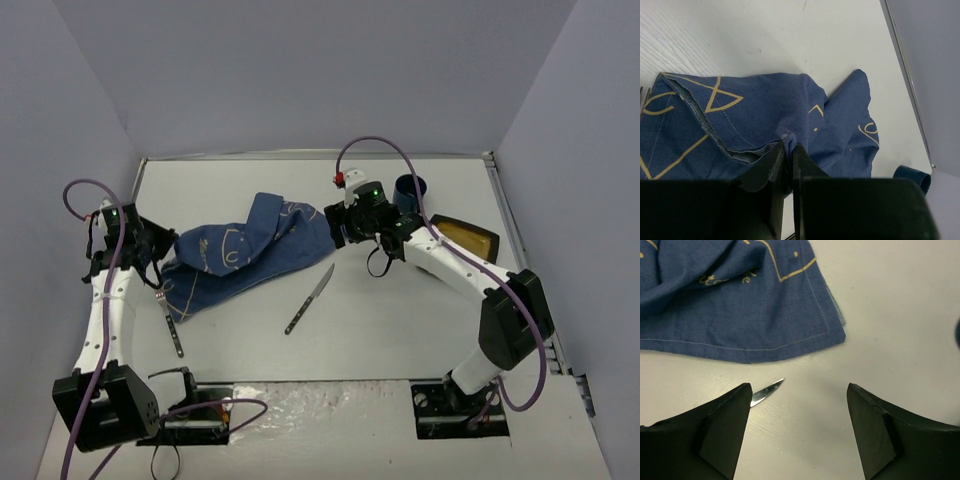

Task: Set the dinner table for one person

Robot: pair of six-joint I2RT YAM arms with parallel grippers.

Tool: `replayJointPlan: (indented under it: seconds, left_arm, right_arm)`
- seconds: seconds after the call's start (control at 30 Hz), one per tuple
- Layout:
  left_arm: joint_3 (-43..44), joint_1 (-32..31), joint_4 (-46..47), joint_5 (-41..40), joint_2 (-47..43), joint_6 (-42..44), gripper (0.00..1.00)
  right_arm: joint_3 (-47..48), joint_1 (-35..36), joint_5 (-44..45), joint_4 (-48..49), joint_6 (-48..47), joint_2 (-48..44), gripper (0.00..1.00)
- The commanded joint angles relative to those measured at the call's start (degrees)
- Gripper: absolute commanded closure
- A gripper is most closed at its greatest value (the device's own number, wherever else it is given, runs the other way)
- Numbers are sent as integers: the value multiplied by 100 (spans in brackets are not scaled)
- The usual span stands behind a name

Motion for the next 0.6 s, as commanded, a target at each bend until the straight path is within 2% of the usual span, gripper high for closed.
replayJointPlan:
  seconds: [0.0,0.17,0.37,0.57]
  left_arm:
    - [-5,65,250,58,-307,277,100]
    - [-453,65,271,111,-445,354,100]
    - [-867,65,299,144,-520,475,100]
    - [-955,65,260,164,-495,573,100]
  right_arm:
    - [1088,-135,-1030,300,-310,817,30]
    - [2316,-45,-1334,432,22,2161,33]
    - [4204,70,-1003,595,769,3487,33]
    - [5156,175,-735,1124,1757,4485,33]
